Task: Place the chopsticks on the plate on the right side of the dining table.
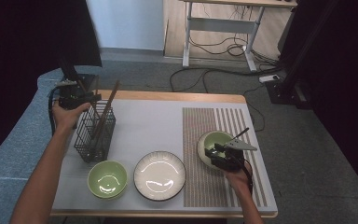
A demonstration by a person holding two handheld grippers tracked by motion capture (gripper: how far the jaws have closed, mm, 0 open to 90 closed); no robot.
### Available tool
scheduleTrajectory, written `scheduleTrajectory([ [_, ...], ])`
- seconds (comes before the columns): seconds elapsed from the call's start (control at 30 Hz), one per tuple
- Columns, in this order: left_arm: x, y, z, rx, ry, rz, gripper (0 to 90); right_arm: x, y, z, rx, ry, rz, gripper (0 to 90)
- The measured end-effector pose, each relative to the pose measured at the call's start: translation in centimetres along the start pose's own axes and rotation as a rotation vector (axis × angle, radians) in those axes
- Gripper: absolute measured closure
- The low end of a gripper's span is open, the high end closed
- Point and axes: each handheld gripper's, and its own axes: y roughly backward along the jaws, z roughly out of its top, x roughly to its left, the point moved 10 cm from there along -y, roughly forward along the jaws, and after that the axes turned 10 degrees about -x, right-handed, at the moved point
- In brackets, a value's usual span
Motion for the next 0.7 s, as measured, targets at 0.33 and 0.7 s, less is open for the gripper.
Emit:
scheduleTrajectory([
  [0.33,0.35,-0.83,-0.49,0.023,0.007,0.009,67.8,-0.18,0.21,0.01,-0.001,-0.002,-0.006,45.8],
  [0.7,0.17,-0.93,-0.6,0.018,0.001,-0.013,83.6,-0.45,0.47,0.06,-0.004,-0.005,-0.014,45.8],
])
